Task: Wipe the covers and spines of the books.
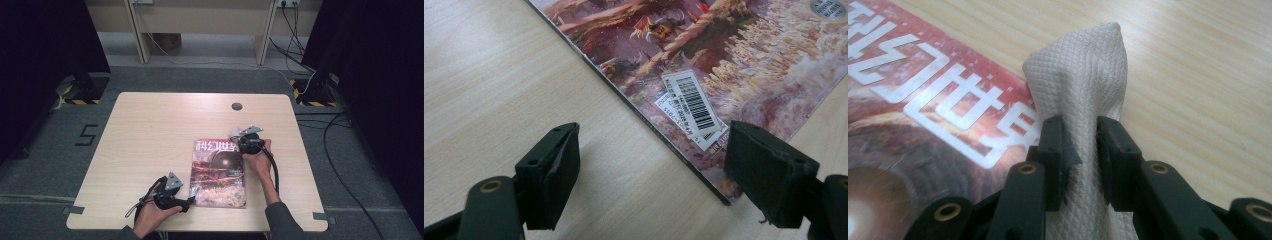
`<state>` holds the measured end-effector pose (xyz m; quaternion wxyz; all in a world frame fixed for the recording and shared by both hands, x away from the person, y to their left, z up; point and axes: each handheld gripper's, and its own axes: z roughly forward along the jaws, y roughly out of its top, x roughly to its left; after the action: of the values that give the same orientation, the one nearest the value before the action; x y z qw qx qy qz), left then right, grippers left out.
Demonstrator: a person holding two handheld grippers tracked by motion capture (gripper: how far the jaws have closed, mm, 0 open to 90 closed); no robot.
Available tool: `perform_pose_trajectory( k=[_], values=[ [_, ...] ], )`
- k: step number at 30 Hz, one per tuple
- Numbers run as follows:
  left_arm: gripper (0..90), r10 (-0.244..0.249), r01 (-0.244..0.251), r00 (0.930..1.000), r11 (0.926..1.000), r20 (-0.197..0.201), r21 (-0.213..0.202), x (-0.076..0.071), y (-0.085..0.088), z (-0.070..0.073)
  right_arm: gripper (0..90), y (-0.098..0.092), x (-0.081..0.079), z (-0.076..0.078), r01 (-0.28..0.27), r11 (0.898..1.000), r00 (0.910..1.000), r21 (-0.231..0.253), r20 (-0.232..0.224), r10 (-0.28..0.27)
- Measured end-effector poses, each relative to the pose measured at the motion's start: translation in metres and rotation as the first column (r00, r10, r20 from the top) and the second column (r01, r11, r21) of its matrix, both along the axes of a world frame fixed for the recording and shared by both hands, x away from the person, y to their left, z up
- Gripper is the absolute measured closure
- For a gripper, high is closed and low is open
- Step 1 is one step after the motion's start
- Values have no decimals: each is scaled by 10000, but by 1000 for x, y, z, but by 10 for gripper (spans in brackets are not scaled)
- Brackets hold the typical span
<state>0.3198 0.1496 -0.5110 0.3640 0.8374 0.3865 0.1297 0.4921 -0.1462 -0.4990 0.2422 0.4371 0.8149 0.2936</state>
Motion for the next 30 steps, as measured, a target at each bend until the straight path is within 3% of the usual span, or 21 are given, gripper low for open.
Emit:
perform_pose_trajectory(
  k=[2,10,13,16,22,27,28,30],
  values=[
    [214,-12,12,10000,10000,-21,-35,0,0,0,744,6,0,2,-113,9982,9999,-585,29,115],
    [211,-33,32,9999,10000,-98,-57,1,1,0,751,15,-3,4,-461,9950,9989,-890,-56,458],
    [206,-18,16,9999,9999,-118,-110,2,1,-1,753,27,-7,3,-1046,9906,9945,-882,-24,1048],
    [206,-14,13,9999,10000,-107,-61,2,1,0,752,39,-9,3,-1288,9880,9916,-848,-24,1290],
    [205,-31,30,10000,10000,-94,-89,2,1,-1,753,56,-6,2,-1378,9878,9905,-724,-65,1377],
    [203,-47,46,9999,10000,-120,-82,2,1,-1,753,80,-3,2,-1827,9809,9831,-667,-61,1827],
    [201,-38,36,9999,9999,-157,-118,3,1,-1,753,92,-2,2,-1999,9777,9798,-638,-88,1998],
    [197,-12,10,9999,9999,-170,-125,3,1,-1,753,96,-1,1,-1995,9781,9799,-589,-86,1993]
  ],
)
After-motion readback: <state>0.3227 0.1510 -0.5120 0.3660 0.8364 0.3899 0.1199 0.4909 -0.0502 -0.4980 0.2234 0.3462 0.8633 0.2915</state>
